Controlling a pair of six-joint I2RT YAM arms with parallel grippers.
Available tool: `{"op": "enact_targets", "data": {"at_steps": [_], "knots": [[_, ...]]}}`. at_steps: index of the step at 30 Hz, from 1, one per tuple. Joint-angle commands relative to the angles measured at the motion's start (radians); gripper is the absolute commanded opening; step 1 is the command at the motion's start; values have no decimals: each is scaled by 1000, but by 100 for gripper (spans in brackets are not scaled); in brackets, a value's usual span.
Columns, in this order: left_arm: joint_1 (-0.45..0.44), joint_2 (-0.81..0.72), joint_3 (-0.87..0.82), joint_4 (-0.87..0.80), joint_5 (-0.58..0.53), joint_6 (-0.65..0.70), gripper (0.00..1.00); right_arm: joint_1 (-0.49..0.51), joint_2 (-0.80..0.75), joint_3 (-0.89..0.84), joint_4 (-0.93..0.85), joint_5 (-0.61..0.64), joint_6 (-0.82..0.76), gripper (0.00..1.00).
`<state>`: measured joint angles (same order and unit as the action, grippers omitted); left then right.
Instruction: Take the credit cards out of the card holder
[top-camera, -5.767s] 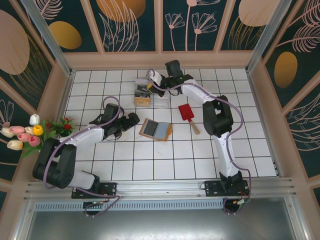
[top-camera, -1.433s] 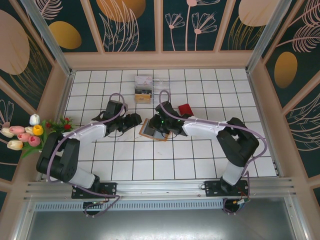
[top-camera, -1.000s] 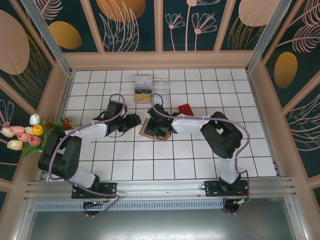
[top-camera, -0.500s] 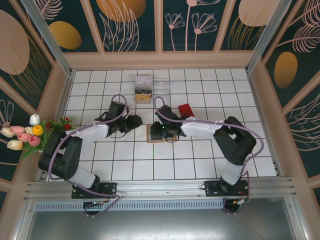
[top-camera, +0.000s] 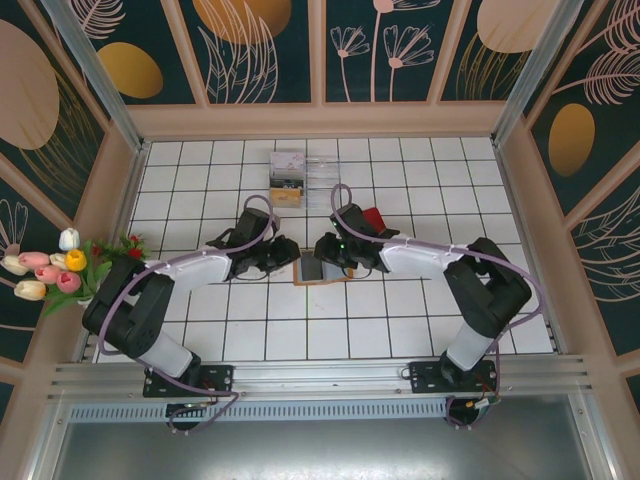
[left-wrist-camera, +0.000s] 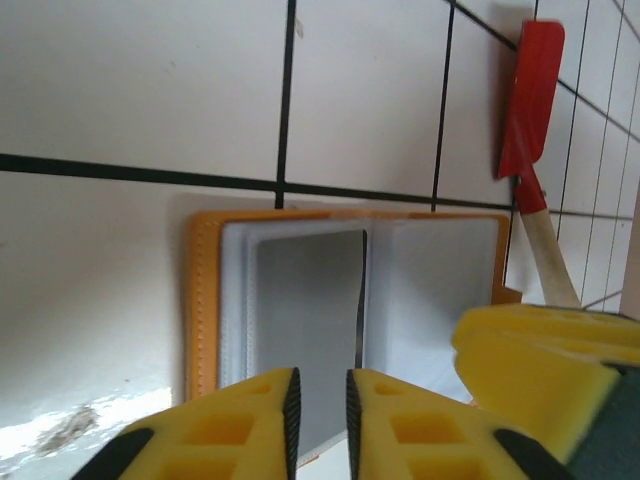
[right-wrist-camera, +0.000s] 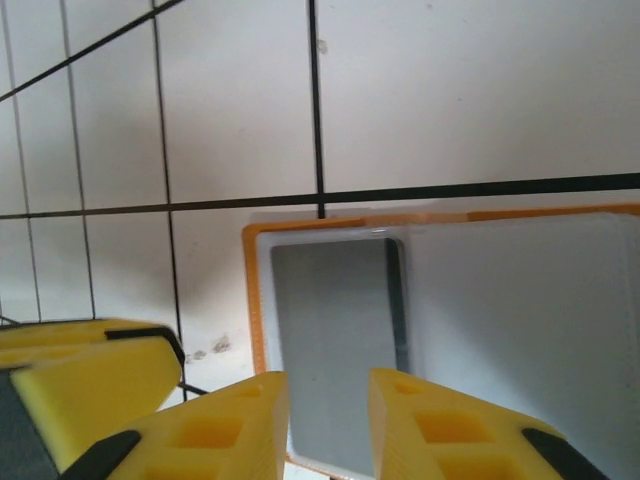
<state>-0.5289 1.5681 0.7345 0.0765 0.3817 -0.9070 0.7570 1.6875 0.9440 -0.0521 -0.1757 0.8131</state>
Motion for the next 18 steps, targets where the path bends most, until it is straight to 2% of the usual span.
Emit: {"op": "enact_targets", "data": {"at_steps": [1,4,18], "knots": [[-9,41,9,48,19,-36,19,-11,43,35,-15,-40,-20,25],[-14,79,21,49,36,-31,18,-20,75,40,-8,-73,-29,20],[-16,140,4,48,11,-29,17,-39,127,51,-60,-58,-78,19]]}}
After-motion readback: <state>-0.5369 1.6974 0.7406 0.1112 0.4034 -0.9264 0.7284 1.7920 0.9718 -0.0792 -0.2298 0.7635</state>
